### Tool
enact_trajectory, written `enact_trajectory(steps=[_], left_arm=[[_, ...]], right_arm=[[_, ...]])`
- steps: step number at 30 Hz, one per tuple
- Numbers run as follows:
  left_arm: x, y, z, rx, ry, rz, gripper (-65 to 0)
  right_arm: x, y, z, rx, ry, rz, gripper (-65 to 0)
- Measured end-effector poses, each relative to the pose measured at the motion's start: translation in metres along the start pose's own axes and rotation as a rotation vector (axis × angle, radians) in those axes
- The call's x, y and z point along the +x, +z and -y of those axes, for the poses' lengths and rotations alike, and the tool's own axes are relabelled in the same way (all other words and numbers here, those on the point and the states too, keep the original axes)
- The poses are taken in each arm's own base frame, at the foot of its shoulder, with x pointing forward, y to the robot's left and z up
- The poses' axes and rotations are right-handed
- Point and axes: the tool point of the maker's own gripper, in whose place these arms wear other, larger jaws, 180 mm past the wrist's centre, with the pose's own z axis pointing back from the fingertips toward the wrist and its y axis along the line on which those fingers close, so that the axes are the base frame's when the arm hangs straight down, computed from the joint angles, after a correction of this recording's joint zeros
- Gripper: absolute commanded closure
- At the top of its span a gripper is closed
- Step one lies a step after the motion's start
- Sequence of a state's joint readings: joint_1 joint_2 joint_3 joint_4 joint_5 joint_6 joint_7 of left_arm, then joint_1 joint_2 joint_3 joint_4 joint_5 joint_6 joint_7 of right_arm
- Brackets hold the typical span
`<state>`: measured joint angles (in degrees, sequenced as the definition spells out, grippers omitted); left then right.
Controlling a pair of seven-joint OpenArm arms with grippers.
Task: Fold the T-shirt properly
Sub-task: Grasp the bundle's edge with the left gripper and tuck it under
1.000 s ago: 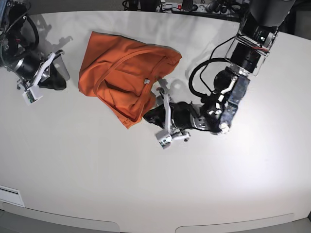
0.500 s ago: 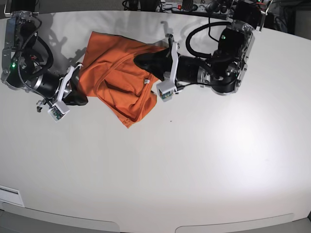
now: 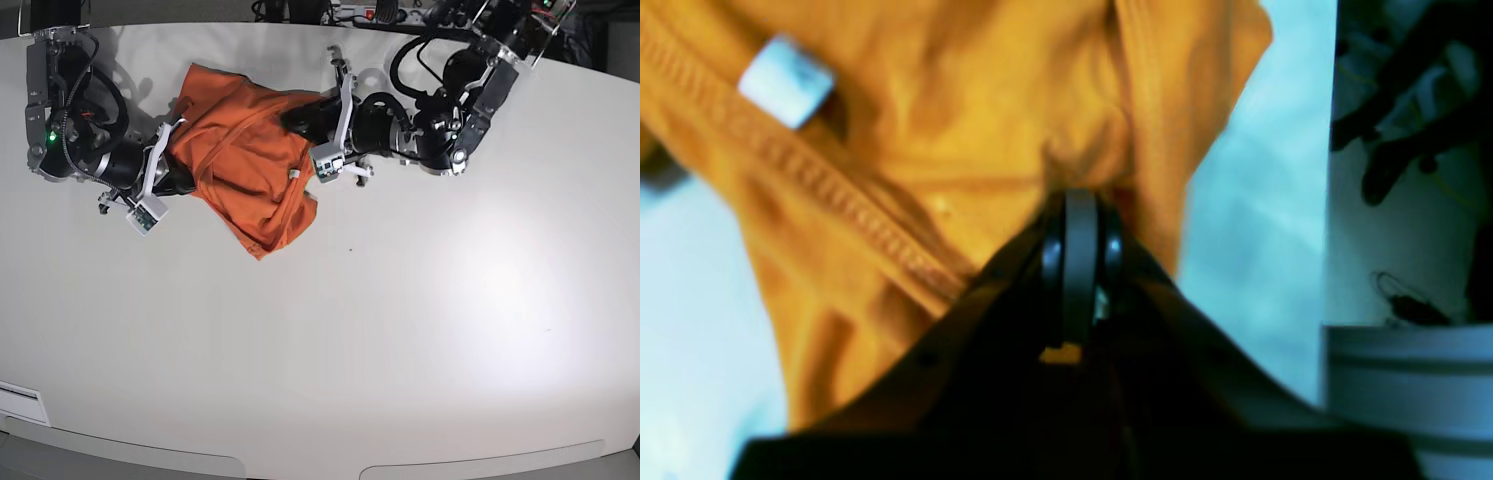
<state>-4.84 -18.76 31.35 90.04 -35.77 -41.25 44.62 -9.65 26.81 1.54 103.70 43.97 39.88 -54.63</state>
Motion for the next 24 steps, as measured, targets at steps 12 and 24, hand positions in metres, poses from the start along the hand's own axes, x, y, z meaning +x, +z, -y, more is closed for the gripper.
enact_trajectory(steps=[12,24], left_arm=[[0.040,-0.002,-0.093,0.146,-0.132,-0.008,0.0],[0.088,0.027,-0.128,0.240,-0.224,-0.030,0.0]], right_arm=[[-0.049,0.021,-0.014,-0.007,-0.133,-0.044,0.0],[-0.025,0.066,-0.017,-0.143,-0.149,0.094,0.0]])
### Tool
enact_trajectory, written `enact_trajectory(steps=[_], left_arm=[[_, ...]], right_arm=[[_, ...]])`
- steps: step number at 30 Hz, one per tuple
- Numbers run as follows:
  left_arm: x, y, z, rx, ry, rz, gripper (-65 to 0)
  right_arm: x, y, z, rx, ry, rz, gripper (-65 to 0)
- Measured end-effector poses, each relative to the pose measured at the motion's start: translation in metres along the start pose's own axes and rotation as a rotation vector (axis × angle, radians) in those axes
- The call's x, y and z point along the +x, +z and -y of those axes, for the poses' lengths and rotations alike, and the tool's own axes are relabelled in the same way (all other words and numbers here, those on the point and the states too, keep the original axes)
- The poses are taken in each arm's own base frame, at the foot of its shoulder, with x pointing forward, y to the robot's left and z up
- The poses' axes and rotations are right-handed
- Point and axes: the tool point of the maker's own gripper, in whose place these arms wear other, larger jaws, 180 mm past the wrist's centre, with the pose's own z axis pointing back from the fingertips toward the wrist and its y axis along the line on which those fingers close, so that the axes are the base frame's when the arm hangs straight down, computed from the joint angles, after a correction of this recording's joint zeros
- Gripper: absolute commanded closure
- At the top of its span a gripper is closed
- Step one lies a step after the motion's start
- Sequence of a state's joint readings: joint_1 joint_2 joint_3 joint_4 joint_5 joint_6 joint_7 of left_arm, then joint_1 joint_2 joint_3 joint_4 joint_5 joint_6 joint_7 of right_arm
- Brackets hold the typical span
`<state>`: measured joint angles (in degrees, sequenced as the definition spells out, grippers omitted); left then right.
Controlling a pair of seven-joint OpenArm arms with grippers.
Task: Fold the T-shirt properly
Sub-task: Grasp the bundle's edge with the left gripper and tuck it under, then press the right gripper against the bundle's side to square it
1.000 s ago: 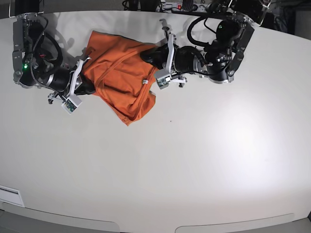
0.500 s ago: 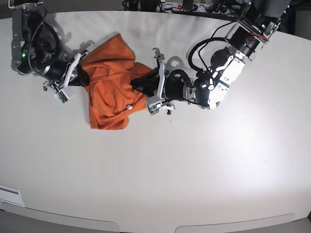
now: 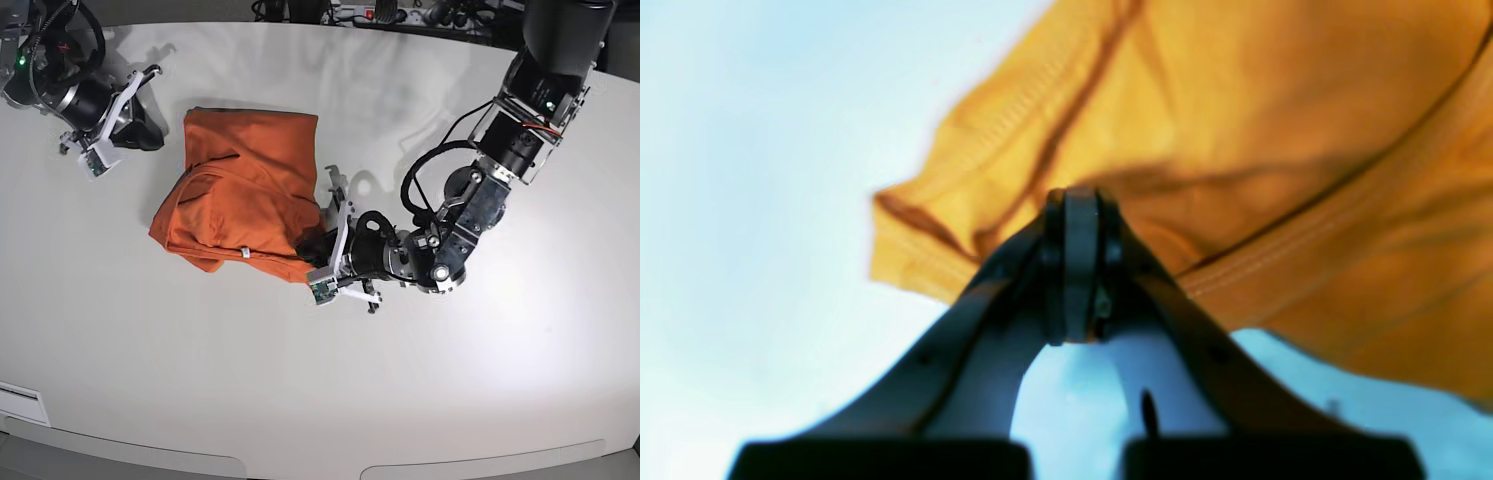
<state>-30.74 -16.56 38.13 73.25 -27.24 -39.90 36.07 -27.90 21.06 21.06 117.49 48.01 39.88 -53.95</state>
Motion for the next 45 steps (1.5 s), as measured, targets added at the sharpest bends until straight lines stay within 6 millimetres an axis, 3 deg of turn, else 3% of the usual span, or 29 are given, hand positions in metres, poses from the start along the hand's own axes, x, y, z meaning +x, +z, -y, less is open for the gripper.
enact_trajectory(steps=[6,11,14,17,20,26,29,42,43,45], left_arm=[[0.025,0.023,0.027,-0.139,0.084,-0.018,0.0],[0.065,0.074,0.039,-0.275,0.137,0.105,0.0],[0.085,0.114,0.035,-0.343,0.212,0.286,0.0],[0.063,0.126,0.022,-0.274,0.292,0.315,0.0],[0.041,0.124,0.027,-0.269,0.363,0.313,0.0],[0.020,0.122,0.036,-0.266,0.451,0.338,0.0],[0.007,0.120,0.042,-0.267,0.488,0.326,0.0],[0.005,0.123,0.039,-0.256,0.491,0.325,0.0],[0.005,0.123,0.040,-0.256,0.492,0.324,0.0],[0.005,0.123,0.039,-0.256,0.491,0.325,0.0]], right_arm=[[0.041,0.000,0.012,-0.046,0.020,0.143,0.0],[0.083,-0.001,0.028,-0.073,0.068,0.243,-21.9],[0.101,-0.004,0.036,-0.086,0.101,0.278,-24.3],[0.093,-0.020,0.048,-0.089,0.062,0.233,-24.3],[0.086,-0.043,0.055,-0.044,0.022,0.196,-24.3],[0.059,-0.079,0.076,-0.024,-0.035,0.074,-24.3],[0.051,-0.081,0.077,-0.019,-0.050,0.045,-24.3],[0.046,-0.078,0.066,0.051,-0.091,0.015,-23.7],[0.046,-0.078,0.066,0.051,-0.092,0.017,-22.3],[0.045,-0.078,0.066,0.051,-0.092,0.015,-13.2]])
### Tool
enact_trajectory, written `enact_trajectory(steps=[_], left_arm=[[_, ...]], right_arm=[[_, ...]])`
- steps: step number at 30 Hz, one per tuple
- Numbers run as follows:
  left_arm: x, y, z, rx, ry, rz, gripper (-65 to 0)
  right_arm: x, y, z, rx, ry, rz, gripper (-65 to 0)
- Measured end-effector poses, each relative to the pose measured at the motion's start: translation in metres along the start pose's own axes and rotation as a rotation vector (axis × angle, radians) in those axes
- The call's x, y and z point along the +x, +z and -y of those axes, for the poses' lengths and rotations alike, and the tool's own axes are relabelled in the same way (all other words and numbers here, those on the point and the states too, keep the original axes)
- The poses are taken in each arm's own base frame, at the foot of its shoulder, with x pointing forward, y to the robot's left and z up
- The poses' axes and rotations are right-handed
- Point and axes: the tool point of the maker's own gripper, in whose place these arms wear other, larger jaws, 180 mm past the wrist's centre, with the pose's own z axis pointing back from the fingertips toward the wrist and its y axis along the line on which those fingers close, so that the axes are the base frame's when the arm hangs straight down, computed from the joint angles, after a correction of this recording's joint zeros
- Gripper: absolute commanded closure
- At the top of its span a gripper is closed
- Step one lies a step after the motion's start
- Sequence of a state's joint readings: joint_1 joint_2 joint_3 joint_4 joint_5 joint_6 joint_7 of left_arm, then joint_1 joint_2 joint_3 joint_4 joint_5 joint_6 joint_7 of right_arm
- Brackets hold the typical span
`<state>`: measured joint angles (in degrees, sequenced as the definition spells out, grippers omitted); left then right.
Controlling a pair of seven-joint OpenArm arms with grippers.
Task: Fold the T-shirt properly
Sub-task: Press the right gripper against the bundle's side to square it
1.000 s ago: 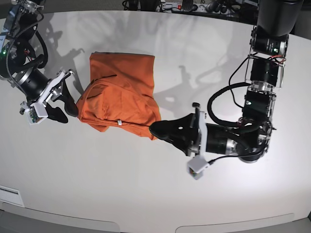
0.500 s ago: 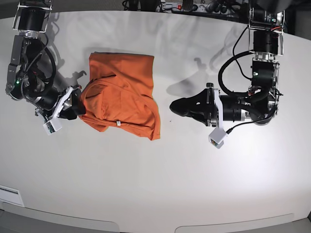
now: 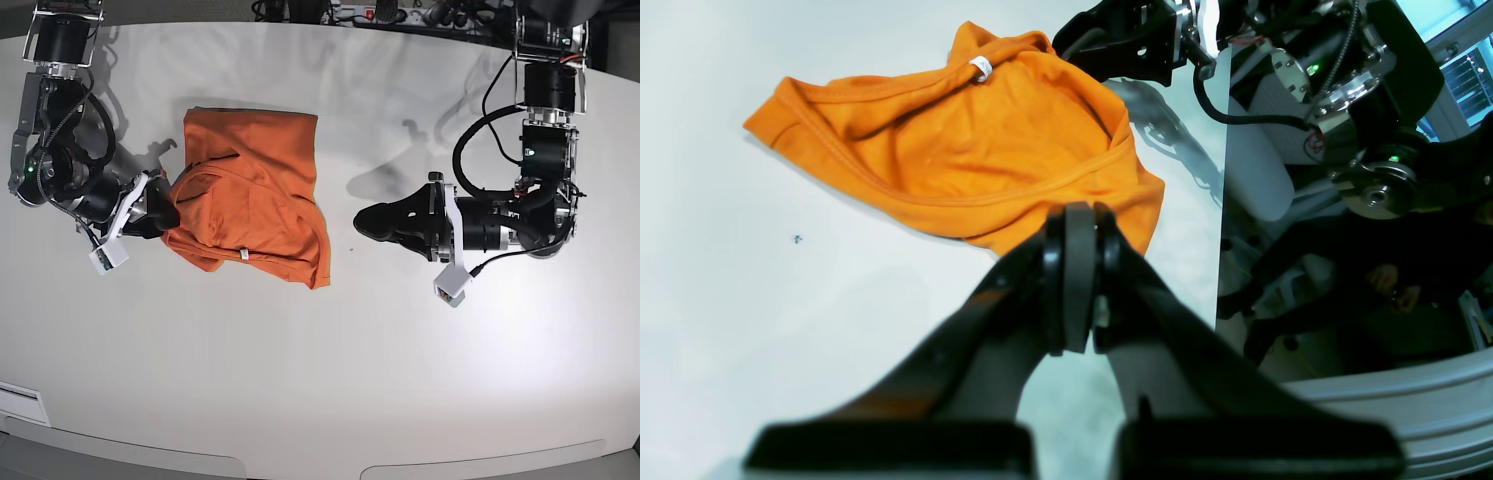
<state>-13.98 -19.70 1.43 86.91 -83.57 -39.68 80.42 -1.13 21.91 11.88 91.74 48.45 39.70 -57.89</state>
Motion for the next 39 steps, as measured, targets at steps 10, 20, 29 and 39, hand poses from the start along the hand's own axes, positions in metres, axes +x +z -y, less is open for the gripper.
enact_trajectory(steps=[10,20,29,39], left_arm=[[0.000,0.000,0.000,0.000,0.000,0.000,0.0],[0.000,0.000,0.000,0.000,0.000,0.000,0.0],[0.000,0.000,0.000,0.000,0.000,0.000,0.0],[0.000,0.000,0.000,0.000,0.000,-0.001,0.0]], right_arm=[[0.011,0.000,0.001,-0.003,0.003,0.057,0.0],[0.007,0.000,0.000,-0.001,0.001,0.032,-18.3],[0.002,-0.002,0.000,-0.011,0.005,0.008,-24.9],[0.001,-0.004,0.001,-0.025,0.011,0.013,0.0]])
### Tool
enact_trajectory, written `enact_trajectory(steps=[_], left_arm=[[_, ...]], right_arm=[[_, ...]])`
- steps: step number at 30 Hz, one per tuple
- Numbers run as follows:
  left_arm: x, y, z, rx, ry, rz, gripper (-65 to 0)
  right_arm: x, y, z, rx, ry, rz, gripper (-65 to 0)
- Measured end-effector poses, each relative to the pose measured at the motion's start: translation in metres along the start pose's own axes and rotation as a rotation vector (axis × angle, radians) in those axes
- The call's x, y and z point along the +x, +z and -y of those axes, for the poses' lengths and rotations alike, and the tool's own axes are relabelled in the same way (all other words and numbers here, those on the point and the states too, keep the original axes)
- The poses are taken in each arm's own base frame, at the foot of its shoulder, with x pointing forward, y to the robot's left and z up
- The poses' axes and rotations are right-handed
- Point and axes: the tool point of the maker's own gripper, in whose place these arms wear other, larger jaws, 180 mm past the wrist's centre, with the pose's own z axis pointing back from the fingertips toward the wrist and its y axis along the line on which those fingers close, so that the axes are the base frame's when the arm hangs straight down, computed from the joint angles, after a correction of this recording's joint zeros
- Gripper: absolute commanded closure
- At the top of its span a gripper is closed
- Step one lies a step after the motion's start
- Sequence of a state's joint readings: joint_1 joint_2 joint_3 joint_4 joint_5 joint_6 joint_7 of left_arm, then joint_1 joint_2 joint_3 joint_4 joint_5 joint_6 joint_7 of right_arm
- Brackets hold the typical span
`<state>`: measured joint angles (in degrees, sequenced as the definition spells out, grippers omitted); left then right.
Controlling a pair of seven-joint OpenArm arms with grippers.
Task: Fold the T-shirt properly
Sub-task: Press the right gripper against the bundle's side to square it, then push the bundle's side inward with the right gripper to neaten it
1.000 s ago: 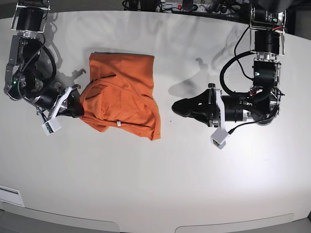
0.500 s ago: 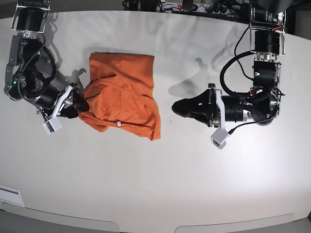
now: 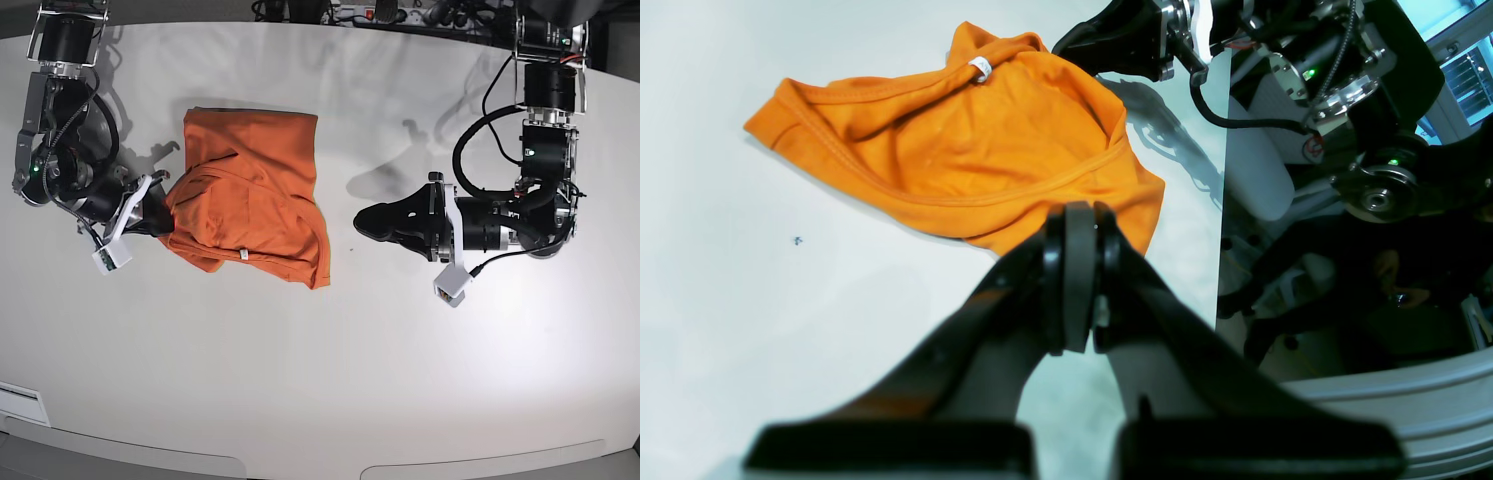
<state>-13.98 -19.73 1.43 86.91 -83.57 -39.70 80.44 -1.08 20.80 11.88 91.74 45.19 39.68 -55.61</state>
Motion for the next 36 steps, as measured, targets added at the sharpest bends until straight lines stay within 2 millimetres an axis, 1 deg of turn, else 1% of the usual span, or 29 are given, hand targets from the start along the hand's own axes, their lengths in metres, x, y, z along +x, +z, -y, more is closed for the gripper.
enact_trajectory(steps=[9,13,14,17,18,19,20,24,28,31,32,33,34,36], left_arm=[[0.000,0.000,0.000,0.000,0.001,0.000,0.0],[0.000,0.000,0.000,0.000,0.000,0.000,0.0],[0.000,0.000,0.000,0.000,0.001,0.000,0.0],[0.000,0.000,0.000,0.000,0.000,0.000,0.0],[0.000,0.000,0.000,0.000,0.000,0.000,0.0],[0.000,0.000,0.000,0.000,0.000,0.000,0.0],[0.000,0.000,0.000,0.000,0.000,0.000,0.0],[0.000,0.000,0.000,0.000,0.001,0.000,0.0],[0.000,0.000,0.000,-0.001,0.000,0.001,0.0],[0.000,0.000,0.000,0.001,0.001,-0.001,0.0],[0.000,0.000,0.000,0.001,0.001,-0.001,0.0],[0.000,0.000,0.000,0.001,0.000,0.000,0.0],[0.000,0.000,0.000,0.001,0.000,0.000,0.0],[-0.001,0.002,-0.001,0.005,0.000,-0.004,0.0]], right_arm=[[0.004,0.000,0.000,-0.004,0.006,0.019,0.0],[0.020,0.006,-0.005,-0.008,0.048,0.055,0.0],[0.024,0.007,-0.007,-0.003,0.052,0.066,-3.0],[0.021,0.007,-0.005,-0.016,0.032,0.053,-24.2],[0.020,0.007,-0.003,-0.027,0.014,0.051,-30.0],[0.018,0.007,-0.001,-0.037,0.016,0.044,-33.1],[0.017,0.007,0.001,-0.051,0.014,0.036,-33.4],[0.006,0.005,0.013,-0.134,0.026,-0.023,-33.3],[0.004,-0.004,0.004,-0.123,0.012,-0.017,-33.3],[0.002,-0.006,0.004,-0.132,0.013,-0.026,-33.0],[0.002,-0.007,0.004,-0.134,0.014,-0.029,-31.4],[0.002,-0.007,0.005,-0.141,0.008,-0.028,-27.2],[0.001,-0.006,0.006,-0.148,0.010,-0.031,-20.0],[0.001,-0.006,0.007,-0.153,0.007,-0.033,-2.3]])
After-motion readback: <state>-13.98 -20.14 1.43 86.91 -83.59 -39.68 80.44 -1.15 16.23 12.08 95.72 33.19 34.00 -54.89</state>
